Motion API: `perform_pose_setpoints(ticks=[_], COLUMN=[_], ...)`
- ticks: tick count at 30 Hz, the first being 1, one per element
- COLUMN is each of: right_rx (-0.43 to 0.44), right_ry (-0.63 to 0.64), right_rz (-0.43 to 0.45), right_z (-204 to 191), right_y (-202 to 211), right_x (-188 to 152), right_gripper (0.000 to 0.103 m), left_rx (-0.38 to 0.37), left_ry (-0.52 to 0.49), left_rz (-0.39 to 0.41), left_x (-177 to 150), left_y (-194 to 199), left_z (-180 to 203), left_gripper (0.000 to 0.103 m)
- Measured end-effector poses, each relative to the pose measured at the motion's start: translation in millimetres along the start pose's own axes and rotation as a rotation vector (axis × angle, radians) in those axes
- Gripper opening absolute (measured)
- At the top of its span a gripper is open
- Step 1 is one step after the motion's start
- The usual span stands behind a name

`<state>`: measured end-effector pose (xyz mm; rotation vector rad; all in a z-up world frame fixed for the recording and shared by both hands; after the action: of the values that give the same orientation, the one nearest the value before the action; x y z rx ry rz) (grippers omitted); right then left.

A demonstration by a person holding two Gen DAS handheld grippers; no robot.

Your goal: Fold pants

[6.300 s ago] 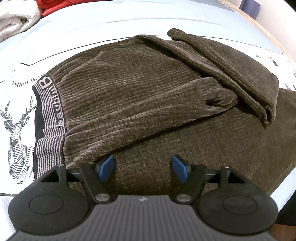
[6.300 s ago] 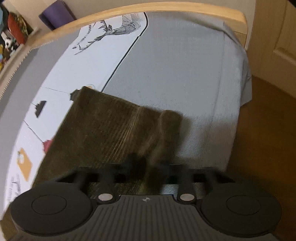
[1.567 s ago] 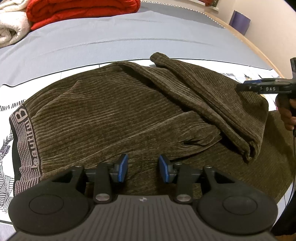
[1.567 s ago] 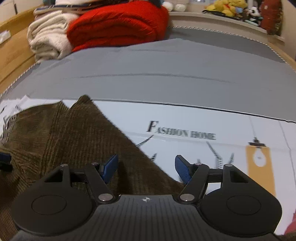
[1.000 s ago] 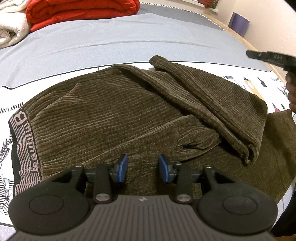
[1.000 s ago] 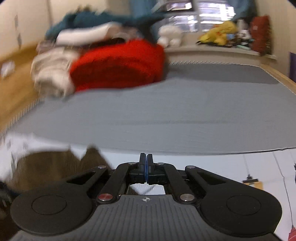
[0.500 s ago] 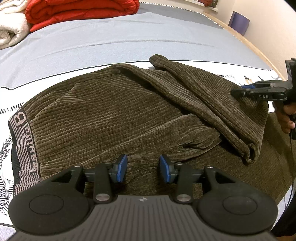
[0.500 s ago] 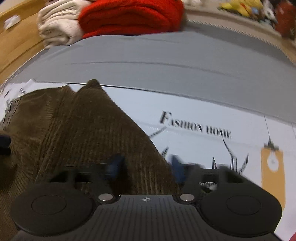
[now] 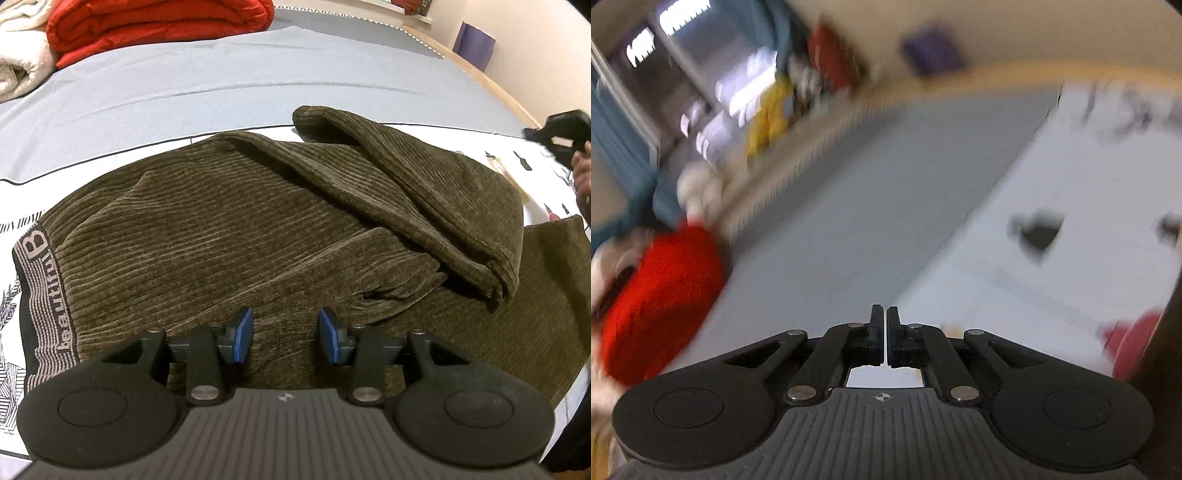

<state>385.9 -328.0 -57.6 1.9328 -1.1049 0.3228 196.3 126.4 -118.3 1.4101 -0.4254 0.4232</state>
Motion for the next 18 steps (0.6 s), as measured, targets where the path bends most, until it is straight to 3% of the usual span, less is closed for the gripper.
perform_pose_setpoints(ticks=[3,5,7,8,11,15,16,17,18], right_rx=[0.090,0.160,0.253,0.271,0.255,0.220,0.231,0.244,0.255], right_ry=[0.268,0.470,0.604,0.657,0.787,0.846,0.857,0.870,0.882], right_rz=[-0.128,-0.192,-0.275,-0.299,-0.340,-0.378,-0.384,-0.391,-0.399], right_z=[-24,-51,-71,-76,-91,-90,-90,-90,-89], right_y=[-18,-20,-22,-21,-26,-34,-34,-31,-32], right_x=[-22,-44,-69,-77,-102,-114,-115,-114,-116], right_gripper=[0.015,0.046,0.058,0.059,0.060,0.060,0.055,0.031,0.017], left_rx=[0.000,-0.001,-0.007,-0.011,-0.020,-0.040,-0.043,-0.046,-0.050], left_ry=[0.002,-0.007,-0.014,-0.018,-0.045,-0.089,-0.098,-0.106,-0.113], left_rz=[-0.001,-0.001,0.002,0.003,0.008,0.021,0.023,0.025,0.028], left_x=[0,0,1,2,9,24,29,32,36], left_y=[0,0,2,3,6,7,5,3,1], left_z=[0,2,7,9,21,41,46,49,53], left_gripper=[0.044,0.045,0.045,0.045,0.045,0.046,0.046,0.046,0.046])
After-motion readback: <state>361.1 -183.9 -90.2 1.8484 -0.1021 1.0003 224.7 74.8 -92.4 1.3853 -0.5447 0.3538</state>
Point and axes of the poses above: each gripper's, at about its wrist camera, not at the fingertips, and y roughly against the way its jaws point, z to its right, x to its top, the point moved 4 cm from there along -y, roughly the way its jaws point, and after that the axes turned 1 degree about -x, right-handed, at the moved point
